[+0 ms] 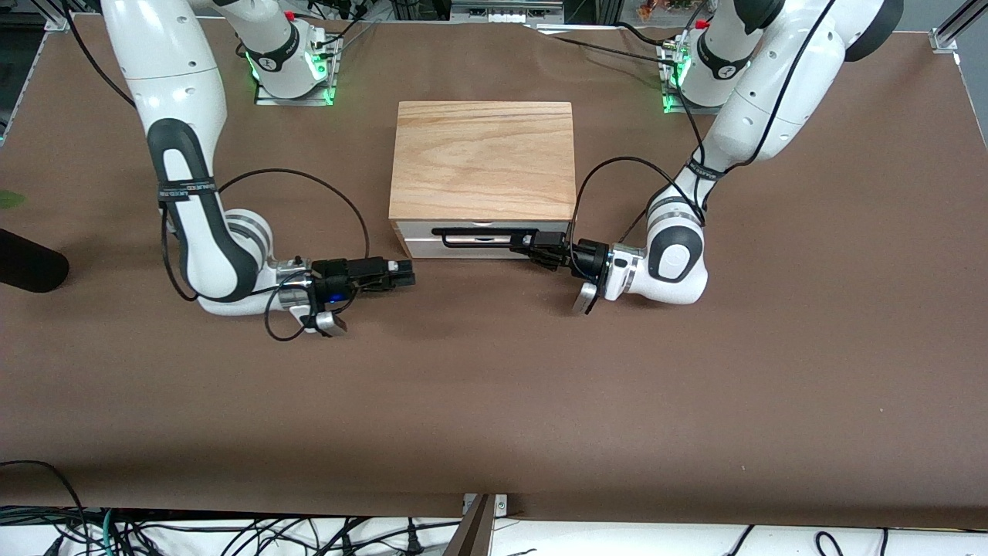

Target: Pull top drawer with both arms simultaneously

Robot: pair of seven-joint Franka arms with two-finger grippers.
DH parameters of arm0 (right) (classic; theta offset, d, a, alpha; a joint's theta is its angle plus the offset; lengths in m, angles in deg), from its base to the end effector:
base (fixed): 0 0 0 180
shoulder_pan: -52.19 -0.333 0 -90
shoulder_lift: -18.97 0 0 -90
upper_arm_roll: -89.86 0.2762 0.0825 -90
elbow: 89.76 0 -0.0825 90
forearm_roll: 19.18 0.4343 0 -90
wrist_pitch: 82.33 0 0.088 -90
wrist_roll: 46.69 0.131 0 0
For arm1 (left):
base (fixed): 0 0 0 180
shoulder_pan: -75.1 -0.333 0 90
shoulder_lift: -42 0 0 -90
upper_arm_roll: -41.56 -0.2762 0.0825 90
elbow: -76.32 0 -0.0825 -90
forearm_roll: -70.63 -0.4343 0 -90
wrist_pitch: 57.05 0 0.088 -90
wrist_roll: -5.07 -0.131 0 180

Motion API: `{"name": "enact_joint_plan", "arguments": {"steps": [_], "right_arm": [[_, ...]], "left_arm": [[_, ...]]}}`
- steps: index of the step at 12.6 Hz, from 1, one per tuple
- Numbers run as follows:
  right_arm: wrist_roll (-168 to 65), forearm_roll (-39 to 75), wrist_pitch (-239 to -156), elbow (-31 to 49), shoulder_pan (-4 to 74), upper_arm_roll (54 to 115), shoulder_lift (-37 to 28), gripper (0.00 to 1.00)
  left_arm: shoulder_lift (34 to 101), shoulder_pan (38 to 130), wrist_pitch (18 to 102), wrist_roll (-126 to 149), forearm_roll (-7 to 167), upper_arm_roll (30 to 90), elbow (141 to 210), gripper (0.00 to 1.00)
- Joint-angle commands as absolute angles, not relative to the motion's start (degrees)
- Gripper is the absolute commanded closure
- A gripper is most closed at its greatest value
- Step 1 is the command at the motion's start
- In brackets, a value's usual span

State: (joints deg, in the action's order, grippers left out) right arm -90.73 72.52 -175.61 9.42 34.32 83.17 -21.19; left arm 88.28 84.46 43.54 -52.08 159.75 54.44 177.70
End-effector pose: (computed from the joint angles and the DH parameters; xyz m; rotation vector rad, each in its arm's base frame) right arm 0.6117 0.2526 0.1386 -1.6719 -0.0649 0.1867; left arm 0.5394 -0.3431 0.0768 1.5651 -0.1812 -0.1837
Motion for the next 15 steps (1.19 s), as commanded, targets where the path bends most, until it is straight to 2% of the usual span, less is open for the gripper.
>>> {"name": "enact_joint_plan", "arguments": {"steps": [1,3,5,8,15], "right_arm": [[-94.49,74.42,-175.93,10.44,33.30,83.35,-22.16,0.00],[-97.91,75.73,-175.93,10.53,31.64,83.44,-24.26,0.00],[-99.06,78.72,-176.28,10.53,28.92,83.44,-25.67,0.00],[-101.70,81.80,-177.60,11.23,26.18,83.44,-26.65,0.00],[-102.32,81.54,-173.39,12.55,26.79,82.65,-25.42,0.01]], "left_arm": [[87.52,84.24,42.97,-51.18,161.42,54.57,178.71,0.88],[87.52,84.24,42.80,-51.10,161.33,54.57,178.71,0.96],[87.61,84.24,42.80,-51.01,161.33,54.57,178.71,0.99],[87.61,84.24,42.80,-50.92,161.33,54.57,178.71,1.00],[87.61,84.24,42.71,-50.92,161.33,54.57,178.71,1.00]]}}
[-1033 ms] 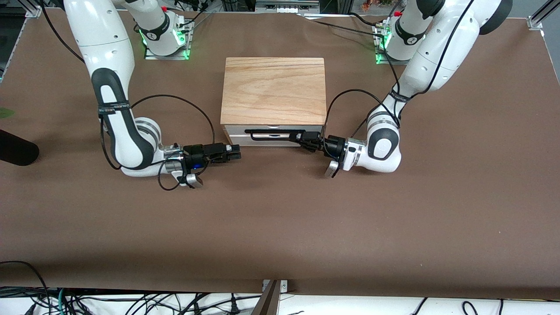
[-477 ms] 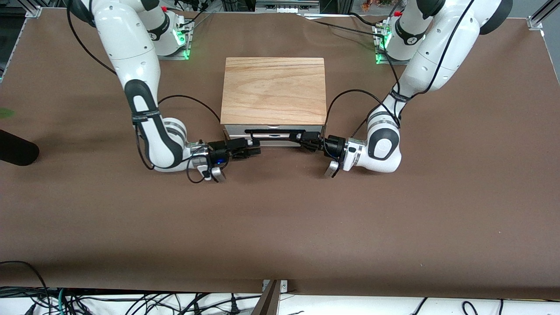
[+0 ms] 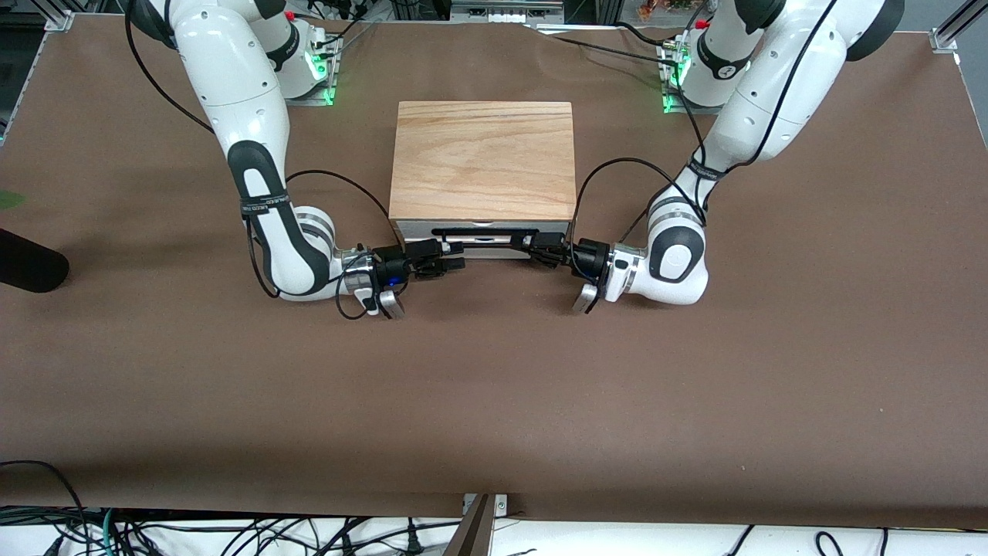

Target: Pull top drawer with both arms simultaneously

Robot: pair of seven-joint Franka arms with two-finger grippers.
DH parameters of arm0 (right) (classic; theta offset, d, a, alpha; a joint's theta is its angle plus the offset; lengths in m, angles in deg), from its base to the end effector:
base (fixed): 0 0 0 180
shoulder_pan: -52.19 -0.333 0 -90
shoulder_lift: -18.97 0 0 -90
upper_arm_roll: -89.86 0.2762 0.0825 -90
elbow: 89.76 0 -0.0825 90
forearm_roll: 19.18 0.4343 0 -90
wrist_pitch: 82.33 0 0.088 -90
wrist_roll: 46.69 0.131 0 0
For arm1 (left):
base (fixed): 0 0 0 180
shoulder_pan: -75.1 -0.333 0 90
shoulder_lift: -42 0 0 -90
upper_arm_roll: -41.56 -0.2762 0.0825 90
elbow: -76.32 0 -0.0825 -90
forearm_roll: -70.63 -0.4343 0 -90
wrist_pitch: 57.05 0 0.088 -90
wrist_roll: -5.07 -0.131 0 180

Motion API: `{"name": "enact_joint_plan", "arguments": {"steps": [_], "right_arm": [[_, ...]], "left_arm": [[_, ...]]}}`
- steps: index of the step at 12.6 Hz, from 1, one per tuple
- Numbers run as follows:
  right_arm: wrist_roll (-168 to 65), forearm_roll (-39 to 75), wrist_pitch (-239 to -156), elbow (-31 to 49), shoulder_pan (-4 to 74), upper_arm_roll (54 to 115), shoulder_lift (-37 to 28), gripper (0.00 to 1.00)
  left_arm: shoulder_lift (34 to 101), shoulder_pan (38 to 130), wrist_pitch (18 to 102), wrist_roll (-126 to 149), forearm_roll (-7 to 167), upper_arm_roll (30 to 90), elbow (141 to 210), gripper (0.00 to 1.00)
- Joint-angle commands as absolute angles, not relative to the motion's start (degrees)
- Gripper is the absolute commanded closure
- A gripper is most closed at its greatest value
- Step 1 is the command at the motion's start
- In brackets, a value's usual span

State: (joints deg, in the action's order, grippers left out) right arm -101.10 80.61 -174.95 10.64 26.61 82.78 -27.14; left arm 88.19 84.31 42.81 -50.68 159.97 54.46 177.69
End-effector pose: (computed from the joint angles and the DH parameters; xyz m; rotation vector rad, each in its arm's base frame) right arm 0.5585 0.3200 0.0743 -1.5993 -0.1334 0.1705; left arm 0.5399 -0.3429 0.0794 1.5548 -0.1627 -0.2040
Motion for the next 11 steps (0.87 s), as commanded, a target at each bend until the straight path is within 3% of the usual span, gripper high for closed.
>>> {"name": "enact_joint_plan", "arguments": {"steps": [1,3,5,8,9,11], "right_arm": [[-102.41,81.54,-173.04,13.24,26.79,82.56,-24.98,0.01],[-102.50,81.45,-172.33,14.83,26.79,82.21,-23.93,0.11],[-104.24,81.19,-171.20,15.88,26.79,81.34,-23.48,0.42],[-104.78,81.10,-170.05,16.06,26.79,80.54,-23.57,0.73],[-104.78,81.10,-170.04,16.06,26.97,80.54,-23.57,0.79],[-104.78,81.10,-170.04,16.06,26.80,80.45,-23.57,0.80]], "left_arm": [[87.61,84.24,42.71,-50.92,161.33,54.57,178.71,1.00],[87.61,84.16,42.62,-50.92,161.33,54.57,178.71,1.00],[87.61,84.16,42.10,-51.01,161.33,54.57,178.71,1.00],[87.61,83.89,41.39,-50.92,161.33,54.57,178.71,1.00],[87.61,83.89,41.30,-50.92,161.33,54.57,178.71,1.00],[87.61,83.89,41.30,-50.92,161.33,54.66,178.71,1.00]]}}
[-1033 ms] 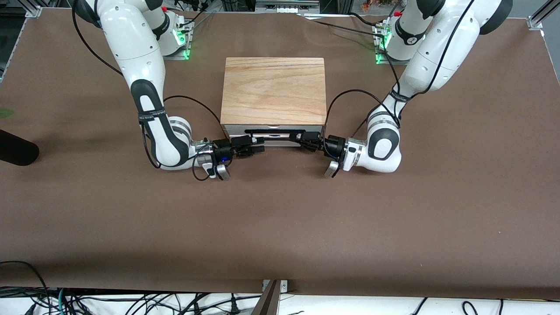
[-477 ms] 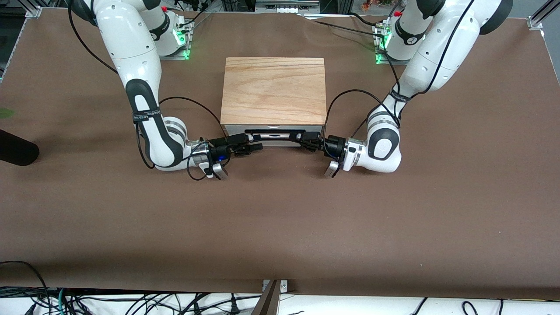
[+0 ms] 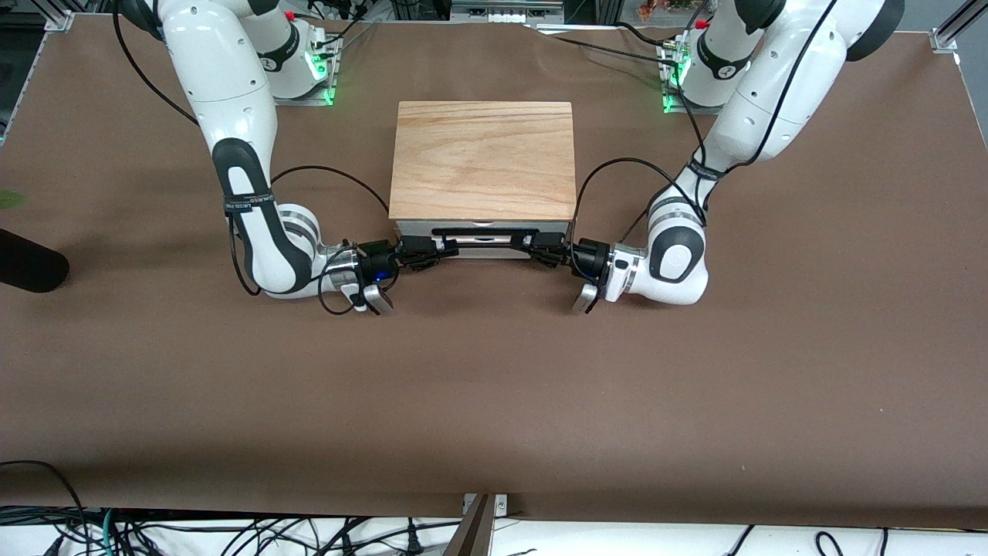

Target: Pull top drawer with both arms simultaneously

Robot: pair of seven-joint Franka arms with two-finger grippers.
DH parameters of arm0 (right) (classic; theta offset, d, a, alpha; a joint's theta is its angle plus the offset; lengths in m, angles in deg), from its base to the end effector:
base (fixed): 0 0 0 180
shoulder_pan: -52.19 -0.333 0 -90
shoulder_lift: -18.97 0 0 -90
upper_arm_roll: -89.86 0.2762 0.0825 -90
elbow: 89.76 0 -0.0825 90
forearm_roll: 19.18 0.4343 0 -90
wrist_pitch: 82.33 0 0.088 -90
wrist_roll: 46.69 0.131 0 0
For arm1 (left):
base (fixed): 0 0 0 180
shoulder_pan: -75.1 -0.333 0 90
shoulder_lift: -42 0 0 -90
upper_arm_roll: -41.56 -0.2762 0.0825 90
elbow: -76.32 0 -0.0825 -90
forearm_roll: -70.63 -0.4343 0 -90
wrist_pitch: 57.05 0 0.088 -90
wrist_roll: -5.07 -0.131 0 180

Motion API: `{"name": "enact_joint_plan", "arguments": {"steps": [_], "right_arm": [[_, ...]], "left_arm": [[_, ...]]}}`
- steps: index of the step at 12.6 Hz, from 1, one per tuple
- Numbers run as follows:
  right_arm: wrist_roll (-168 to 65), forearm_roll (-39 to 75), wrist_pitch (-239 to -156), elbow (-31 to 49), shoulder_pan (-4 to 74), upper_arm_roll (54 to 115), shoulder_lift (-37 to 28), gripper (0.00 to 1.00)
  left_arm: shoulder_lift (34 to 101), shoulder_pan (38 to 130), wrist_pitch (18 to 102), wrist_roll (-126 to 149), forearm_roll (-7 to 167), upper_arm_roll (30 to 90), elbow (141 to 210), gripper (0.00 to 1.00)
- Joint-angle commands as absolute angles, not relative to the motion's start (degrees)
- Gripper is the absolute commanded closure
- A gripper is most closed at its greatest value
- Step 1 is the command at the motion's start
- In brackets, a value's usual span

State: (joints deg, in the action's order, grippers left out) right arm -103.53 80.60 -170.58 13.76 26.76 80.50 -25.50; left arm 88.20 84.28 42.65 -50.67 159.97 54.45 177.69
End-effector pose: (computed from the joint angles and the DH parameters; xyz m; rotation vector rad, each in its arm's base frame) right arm 0.5520 0.2963 0.0793 -1.5617 -0.1533 0.1597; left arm 0.5398 -0.3427 0.0796 1.5525 -0.1629 -0.2051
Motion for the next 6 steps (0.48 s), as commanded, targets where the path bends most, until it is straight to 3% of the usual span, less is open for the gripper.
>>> {"name": "enact_joint_plan", "arguments": {"steps": [1,6], "right_arm": [[-104.78,81.10,-170.04,16.06,26.79,80.37,-23.57,0.83],[-103.73,81.72,-170.83,12.91,28.55,80.28,-24.09,0.83]], "left_arm": [[87.61,83.98,41.30,-50.92,161.33,54.57,178.71,1.00],[87.52,84.42,41.30,-47.42,161.16,54.66,177.66,1.00]]}}
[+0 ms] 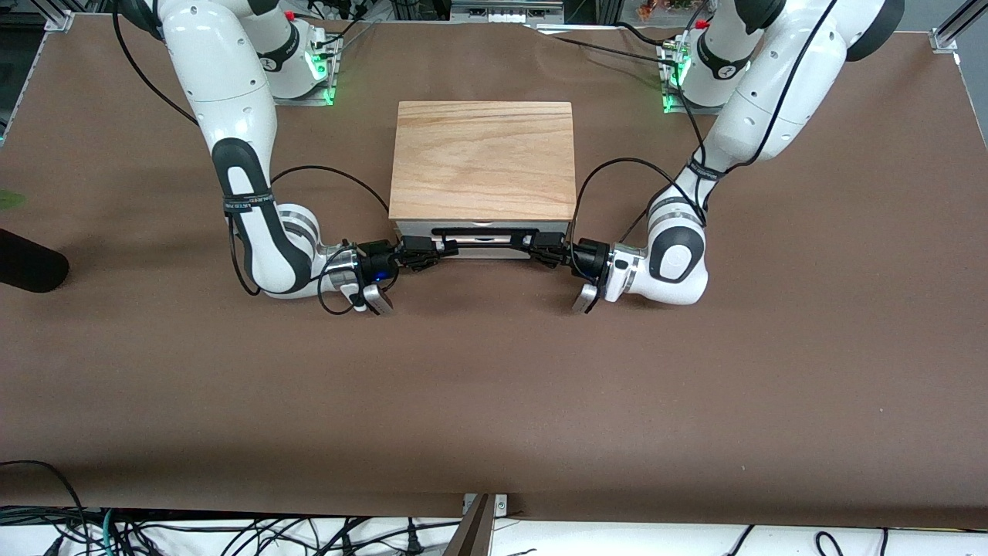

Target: Pull top drawer with both arms simultaneously

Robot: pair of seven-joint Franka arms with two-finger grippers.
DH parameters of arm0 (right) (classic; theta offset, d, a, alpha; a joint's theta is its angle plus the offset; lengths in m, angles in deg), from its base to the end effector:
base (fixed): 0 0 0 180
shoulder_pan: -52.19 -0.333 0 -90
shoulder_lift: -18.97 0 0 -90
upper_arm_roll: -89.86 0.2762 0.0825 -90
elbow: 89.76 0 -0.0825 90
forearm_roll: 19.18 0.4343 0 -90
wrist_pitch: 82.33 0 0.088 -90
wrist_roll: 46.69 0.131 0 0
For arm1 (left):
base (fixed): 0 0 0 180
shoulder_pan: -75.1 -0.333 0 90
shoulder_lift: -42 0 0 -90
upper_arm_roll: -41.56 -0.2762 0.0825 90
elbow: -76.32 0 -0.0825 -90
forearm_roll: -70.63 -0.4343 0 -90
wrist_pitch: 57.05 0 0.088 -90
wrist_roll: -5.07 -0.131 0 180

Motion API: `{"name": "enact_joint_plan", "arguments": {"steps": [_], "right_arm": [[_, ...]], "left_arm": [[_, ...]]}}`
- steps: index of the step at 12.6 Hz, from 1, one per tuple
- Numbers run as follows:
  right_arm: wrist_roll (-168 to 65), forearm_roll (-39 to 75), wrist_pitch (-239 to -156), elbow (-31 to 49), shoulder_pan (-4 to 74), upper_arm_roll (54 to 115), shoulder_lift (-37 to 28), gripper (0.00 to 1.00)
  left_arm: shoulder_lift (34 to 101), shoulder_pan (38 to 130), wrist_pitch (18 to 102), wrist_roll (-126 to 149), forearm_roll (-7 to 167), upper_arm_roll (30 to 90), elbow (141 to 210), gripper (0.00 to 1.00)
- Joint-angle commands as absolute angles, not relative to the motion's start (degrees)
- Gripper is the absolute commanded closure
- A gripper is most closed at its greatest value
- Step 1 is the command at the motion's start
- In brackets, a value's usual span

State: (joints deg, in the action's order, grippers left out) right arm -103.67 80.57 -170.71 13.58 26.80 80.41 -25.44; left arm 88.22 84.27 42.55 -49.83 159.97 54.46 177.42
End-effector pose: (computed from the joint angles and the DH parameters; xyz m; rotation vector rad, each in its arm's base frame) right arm 0.5541 0.2955 0.0808 -1.5638 -0.1571 0.1524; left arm 0.5415 -0.3431 0.0813 1.5516 -0.1548 -0.2136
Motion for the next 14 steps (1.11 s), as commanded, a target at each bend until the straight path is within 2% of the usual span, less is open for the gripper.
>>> {"name": "enact_joint_plan", "arguments": {"steps": [1,5,11,14], "right_arm": [[-103.64,81.80,-171.18,11.86,28.64,80.28,-24.62,0.83],[-101.02,81.98,-173.20,5.97,30.22,80.28,-27.17,0.83],[-97.67,84.52,-174.88,-6.42,32.94,80.28,-35.25,0.83],[-95.47,84.62,-177.16,-10.64,33.91,80.28,-37.01,0.83]], "left_arm": [[87.52,84.85,41.39,-46.71,161.15,54.57,176.96,1.00],[88.57,85.74,41.74,-40.39,160.36,54.22,171.35,1.00],[95.95,87.93,42.27,-32.65,158.17,52.73,157.46,1.00],[98.24,90.30,44.82,-31.50,158.17,50.19,152.54,1.00]]}}
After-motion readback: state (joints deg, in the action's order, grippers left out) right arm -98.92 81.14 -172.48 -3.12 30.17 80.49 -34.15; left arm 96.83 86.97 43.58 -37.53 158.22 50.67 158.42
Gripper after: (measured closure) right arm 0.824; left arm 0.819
